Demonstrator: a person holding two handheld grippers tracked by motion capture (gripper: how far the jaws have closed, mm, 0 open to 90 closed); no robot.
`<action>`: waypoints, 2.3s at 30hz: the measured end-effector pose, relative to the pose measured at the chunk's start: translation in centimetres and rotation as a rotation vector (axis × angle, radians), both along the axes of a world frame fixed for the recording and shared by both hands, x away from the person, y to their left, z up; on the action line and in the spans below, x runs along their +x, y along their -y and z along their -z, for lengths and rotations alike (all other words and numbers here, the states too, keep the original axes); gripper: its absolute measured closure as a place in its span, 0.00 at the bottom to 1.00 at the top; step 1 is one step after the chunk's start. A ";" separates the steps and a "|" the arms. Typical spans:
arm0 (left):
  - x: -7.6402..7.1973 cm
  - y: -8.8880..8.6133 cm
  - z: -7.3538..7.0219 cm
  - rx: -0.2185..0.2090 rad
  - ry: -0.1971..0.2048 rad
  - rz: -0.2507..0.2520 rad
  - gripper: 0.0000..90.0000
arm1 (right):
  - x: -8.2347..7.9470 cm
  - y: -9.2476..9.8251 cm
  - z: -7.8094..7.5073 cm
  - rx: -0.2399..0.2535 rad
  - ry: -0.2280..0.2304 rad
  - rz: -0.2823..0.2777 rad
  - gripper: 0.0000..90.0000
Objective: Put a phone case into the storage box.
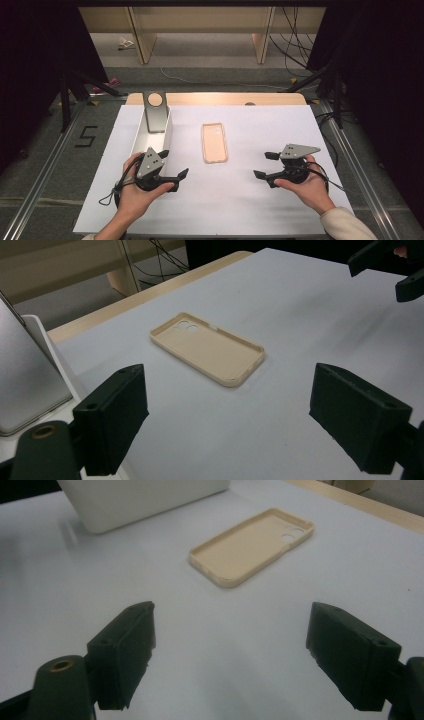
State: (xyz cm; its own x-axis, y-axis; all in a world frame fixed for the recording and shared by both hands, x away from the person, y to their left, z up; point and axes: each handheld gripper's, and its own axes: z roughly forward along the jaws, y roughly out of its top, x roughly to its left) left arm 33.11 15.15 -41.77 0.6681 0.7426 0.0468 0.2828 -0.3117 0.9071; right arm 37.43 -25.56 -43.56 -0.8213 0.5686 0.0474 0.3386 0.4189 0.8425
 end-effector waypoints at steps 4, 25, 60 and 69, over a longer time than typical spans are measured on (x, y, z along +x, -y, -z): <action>0.0 0.0 0.2 0.006 -0.004 0.003 0.16 | 0.2 -1.1 0.1 -0.048 0.008 -0.041 0.25; 0.0 1.2 0.3 0.048 0.005 0.032 0.18 | 0.3 -2.2 0.3 -0.145 0.029 -0.083 0.26; 2.9 7.8 0.9 0.319 -0.052 0.180 0.31 | 2.2 -3.7 -0.1 -0.208 0.051 -0.113 0.38; -0.8 5.0 1.7 0.270 -0.072 0.185 0.30 | 6.6 -9.6 0.5 -0.441 0.044 -0.232 0.46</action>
State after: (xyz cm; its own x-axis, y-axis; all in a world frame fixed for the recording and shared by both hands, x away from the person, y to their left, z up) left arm 32.29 10.14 -43.44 0.7990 0.5759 0.1732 0.2596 -0.5900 0.7645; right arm 44.00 -15.93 -44.09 -0.9242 0.3291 -0.1937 0.1627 0.7983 0.5799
